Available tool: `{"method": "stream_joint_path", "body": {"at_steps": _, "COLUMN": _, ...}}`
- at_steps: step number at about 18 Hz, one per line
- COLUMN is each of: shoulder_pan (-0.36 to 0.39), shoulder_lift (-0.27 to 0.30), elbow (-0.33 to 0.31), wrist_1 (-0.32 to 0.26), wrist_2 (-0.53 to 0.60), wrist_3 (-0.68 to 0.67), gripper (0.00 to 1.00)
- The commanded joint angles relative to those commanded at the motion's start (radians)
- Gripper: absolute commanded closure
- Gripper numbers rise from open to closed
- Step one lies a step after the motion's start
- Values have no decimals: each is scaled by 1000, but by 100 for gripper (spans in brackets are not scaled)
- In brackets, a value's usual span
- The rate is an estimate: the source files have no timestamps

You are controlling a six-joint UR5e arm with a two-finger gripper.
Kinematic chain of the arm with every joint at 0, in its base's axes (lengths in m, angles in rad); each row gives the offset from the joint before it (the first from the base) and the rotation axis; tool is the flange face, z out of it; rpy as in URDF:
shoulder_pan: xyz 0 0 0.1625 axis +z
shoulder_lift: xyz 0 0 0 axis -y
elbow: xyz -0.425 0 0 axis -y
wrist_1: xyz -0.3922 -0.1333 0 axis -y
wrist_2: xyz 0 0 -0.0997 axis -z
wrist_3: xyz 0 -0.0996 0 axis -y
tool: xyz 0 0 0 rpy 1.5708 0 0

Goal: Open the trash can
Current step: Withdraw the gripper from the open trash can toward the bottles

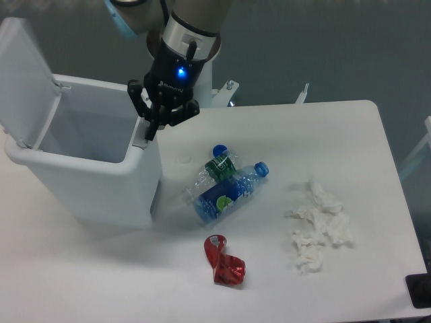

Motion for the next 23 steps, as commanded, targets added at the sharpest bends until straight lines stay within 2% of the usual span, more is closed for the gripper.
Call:
{"method": "stream_joint_path", "body": {"at_steps": 2, "shoulder_pan": 2, "shoulder_lift": -2, "elbow": 12, "wrist_1": 2, "wrist_2": 2, "wrist_3": 0, "gripper": 50}}
{"method": "stream_joint_path", "body": {"at_steps": 3, "shoulder_pan": 8, "shoulder_lift": -2, "elbow": 17, "wrist_1": 3, "wrist_2": 3, "wrist_3": 0, "gripper": 41}}
{"method": "stream_joint_path", "body": {"at_steps": 4, "shoulder_pan": 24, "shoulder_lift": -2, "elbow": 22, "wrist_1": 8, "wrist_2": 2, "wrist_3": 0, "gripper": 24}}
{"method": "stream_joint_path", "body": {"at_steps": 5, "shoulder_pan": 38, "shoulder_lift": -5, "elbow": 23, "wrist_1": 21, "wrist_2": 2, "wrist_3": 0, "gripper": 0}}
{"method": "stream_joint_path", "body": {"at_steps": 7, "shoulder_pan": 64, "shoulder_lift": -34, "elbow": 23, "wrist_1": 55, "wrist_2": 2, "wrist_3": 0, "gripper": 0}}
{"method": "stream_joint_path", "body": {"at_steps": 9, "shoulder_pan": 89, "shoulder_lift": -38, "elbow": 25, "wrist_1": 78, "wrist_2": 3, "wrist_3": 2, "gripper": 0}}
{"method": "stream_joint_path", "body": {"at_steps": 12, "shoulder_pan": 133, "shoulder_lift": -84, "elbow": 29, "wrist_1": 138, "wrist_2": 12, "wrist_3": 2, "gripper": 0}}
{"method": "stream_joint_path", "body": {"at_steps": 15, "shoulder_pan": 153, "shoulder_lift": -113, "elbow": 34, "wrist_1": 141, "wrist_2": 70, "wrist_3": 38, "gripper": 0}}
{"method": "stream_joint_path", "body": {"at_steps": 18, "shoulder_pan": 172, "shoulder_lift": -188, "elbow": 63, "wrist_1": 140, "wrist_2": 141, "wrist_3": 145, "gripper": 0}}
{"method": "stream_joint_path", "body": {"at_steps": 20, "shoulder_pan": 184, "shoulder_lift": -244, "elbow": 90, "wrist_1": 138, "wrist_2": 248, "wrist_3": 222, "gripper": 0}}
{"method": "stream_joint_path", "body": {"at_steps": 22, "shoulder_pan": 199, "shoulder_lift": -268, "elbow": 89, "wrist_1": 130, "wrist_2": 339, "wrist_3": 367, "gripper": 0}}
{"method": "stream_joint_path", "body": {"at_steps": 23, "shoulder_pan": 209, "shoulder_lift": -281, "elbow": 89, "wrist_1": 129, "wrist_2": 348, "wrist_3": 444, "gripper": 0}}
